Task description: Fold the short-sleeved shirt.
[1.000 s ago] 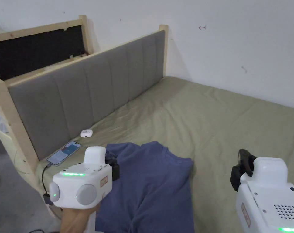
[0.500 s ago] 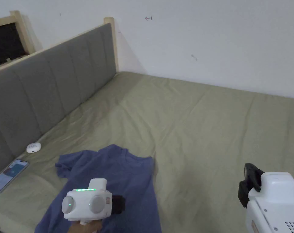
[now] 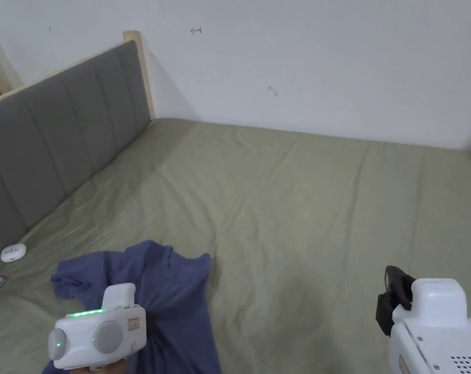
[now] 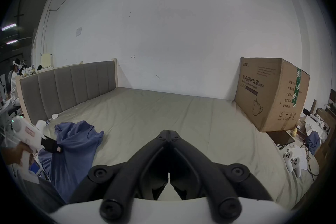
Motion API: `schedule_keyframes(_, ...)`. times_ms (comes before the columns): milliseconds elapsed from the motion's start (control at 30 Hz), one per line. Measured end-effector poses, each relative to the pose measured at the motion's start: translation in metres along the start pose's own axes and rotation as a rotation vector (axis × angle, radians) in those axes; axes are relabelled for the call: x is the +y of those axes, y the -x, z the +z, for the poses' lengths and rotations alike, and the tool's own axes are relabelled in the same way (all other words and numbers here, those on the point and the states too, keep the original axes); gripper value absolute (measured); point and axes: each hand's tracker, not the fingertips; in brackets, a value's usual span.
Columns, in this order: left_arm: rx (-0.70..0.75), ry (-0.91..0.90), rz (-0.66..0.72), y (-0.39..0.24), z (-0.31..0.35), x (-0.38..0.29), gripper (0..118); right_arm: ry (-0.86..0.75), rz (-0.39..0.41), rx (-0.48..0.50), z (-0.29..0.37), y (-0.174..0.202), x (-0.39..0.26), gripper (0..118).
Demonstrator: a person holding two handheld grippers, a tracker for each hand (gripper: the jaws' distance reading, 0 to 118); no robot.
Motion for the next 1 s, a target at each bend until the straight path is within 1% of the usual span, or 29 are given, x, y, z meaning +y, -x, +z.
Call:
schedule_keyframes(133, -0.060, -0.097, -0.079, -0.032, 0.044, 0.024, 5, -0.018, -0.013, -0.013, 0.015, -0.015, 0.003, 0)
schedule_keyframes(333, -0.185, -0.249, -0.247, -0.114, 0.095, 0.085, 5, -0.059, -0.037, -0.065, 0.041, -0.043, 0.008, 0)
schedule_keyframes(433, -0.221, -0.272, -0.327, -0.160, 0.108, 0.111, 5, -0.083, -0.054, -0.100, 0.056, -0.060, 0.010, 0)
schedule_keyframes(567, -0.364, -0.282, -0.358, -0.217, 0.121, 0.131, 5, -0.114, -0.066, -0.155, 0.074, -0.082, 0.012, 0)
schedule_keyframes(733, -0.474, -0.310, -0.458, -0.296, 0.128, 0.126, 5, -0.121, -0.070, -0.221, 0.090, -0.110, 0.012, 0)
schedule_keyframes(800, -0.531, -0.282, -0.489, -0.326, 0.123, 0.117, 5, -0.120, -0.071, -0.249, 0.096, -0.121, 0.011, 0)
schedule_keyframes(900, -0.575, -0.240, -0.546, -0.362, 0.106, 0.098, 5, -0.116, -0.065, -0.284, 0.105, -0.133, 0.009, 0)
schedule_keyframes(1000, -0.626, -0.145, -0.565, -0.384, 0.080, 0.067, 5, -0.111, -0.065, -0.314, 0.112, -0.142, 0.005, 0)
